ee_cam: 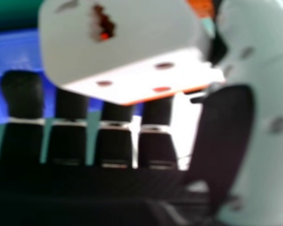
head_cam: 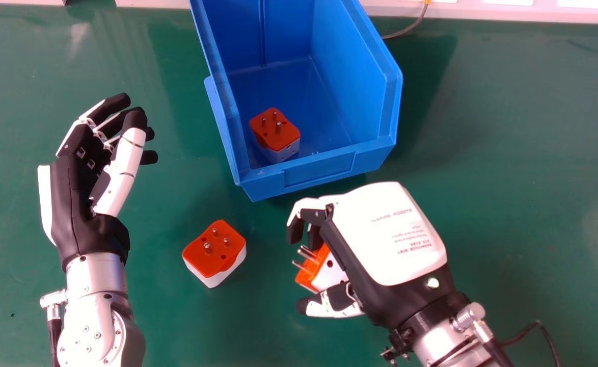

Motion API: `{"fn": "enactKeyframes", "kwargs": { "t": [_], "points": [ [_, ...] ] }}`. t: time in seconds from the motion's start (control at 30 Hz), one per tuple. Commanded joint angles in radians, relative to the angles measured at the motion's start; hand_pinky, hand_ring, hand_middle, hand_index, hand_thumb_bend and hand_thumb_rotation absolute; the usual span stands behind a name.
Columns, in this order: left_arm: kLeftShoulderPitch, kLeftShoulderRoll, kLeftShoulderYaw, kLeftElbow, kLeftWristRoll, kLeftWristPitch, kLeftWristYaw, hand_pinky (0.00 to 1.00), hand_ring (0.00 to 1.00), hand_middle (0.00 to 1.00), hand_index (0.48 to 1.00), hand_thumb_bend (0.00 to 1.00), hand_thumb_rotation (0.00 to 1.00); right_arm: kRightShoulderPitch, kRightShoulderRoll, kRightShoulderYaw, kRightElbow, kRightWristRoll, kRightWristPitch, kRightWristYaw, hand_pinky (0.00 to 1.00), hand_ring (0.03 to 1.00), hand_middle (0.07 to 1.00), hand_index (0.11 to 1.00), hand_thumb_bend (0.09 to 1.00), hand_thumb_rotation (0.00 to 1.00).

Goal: Pick all objects and put in blue box

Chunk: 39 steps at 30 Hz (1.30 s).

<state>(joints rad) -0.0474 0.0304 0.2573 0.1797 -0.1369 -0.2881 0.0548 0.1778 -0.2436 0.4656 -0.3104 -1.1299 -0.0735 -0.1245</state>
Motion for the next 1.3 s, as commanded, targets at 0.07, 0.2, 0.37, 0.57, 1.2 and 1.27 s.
{"fn": "enactKeyframes", "kwargs": {
  "t": [0.07,0.2,0.37,0.57,1.2,1.27],
  "points": [
    [0.0,-0.012,-0.016,-0.032,0.013,0.003,0.017,0.53,0.63,0.69,0.691,0.63,0.41,-0.003,-0.026,-0.018,-0.009,0.035,-0.039,-0.058,0.25,0.351,0.46,0.509,0.519,0.0],
    [0.029,-0.044,-0.04,-0.068,0.039,0.008,0.05,0.53,0.63,0.69,0.693,0.62,0.4,0.014,-0.059,-0.052,-0.041,0.072,-0.048,-0.052,0.26,0.372,0.479,0.505,0.514,0.0],
    [0.049,-0.045,-0.05,-0.089,0.063,-0.005,0.059,0.53,0.64,0.7,0.698,0.62,0.4,-0.029,-0.036,-0.112,-0.123,0.127,-0.029,-0.014,0.27,0.39,0.496,0.498,0.509,0.0],
    [0.052,-0.034,-0.042,-0.092,0.056,0.007,0.045,0.53,0.64,0.7,0.698,0.62,0.4,-0.206,0.028,-0.139,-0.159,0.106,0.025,0.064,0.27,0.39,0.496,0.498,0.509,0.0],
    [0.051,-0.034,-0.046,-0.059,0.072,-0.029,0.046,0.53,0.64,0.7,0.704,0.61,0.4,-0.989,0.033,-0.099,0.749,0.116,-0.11,-0.186,0.28,0.413,0.521,0.495,0.502,0.0],
    [0.049,-0.034,-0.048,-0.052,0.074,-0.035,0.047,0.53,0.64,0.7,0.704,0.61,0.4,-1.082,0.024,-0.064,0.956,0.102,-0.156,-0.271,0.28,0.413,0.521,0.495,0.502,0.0]
  ]
}}
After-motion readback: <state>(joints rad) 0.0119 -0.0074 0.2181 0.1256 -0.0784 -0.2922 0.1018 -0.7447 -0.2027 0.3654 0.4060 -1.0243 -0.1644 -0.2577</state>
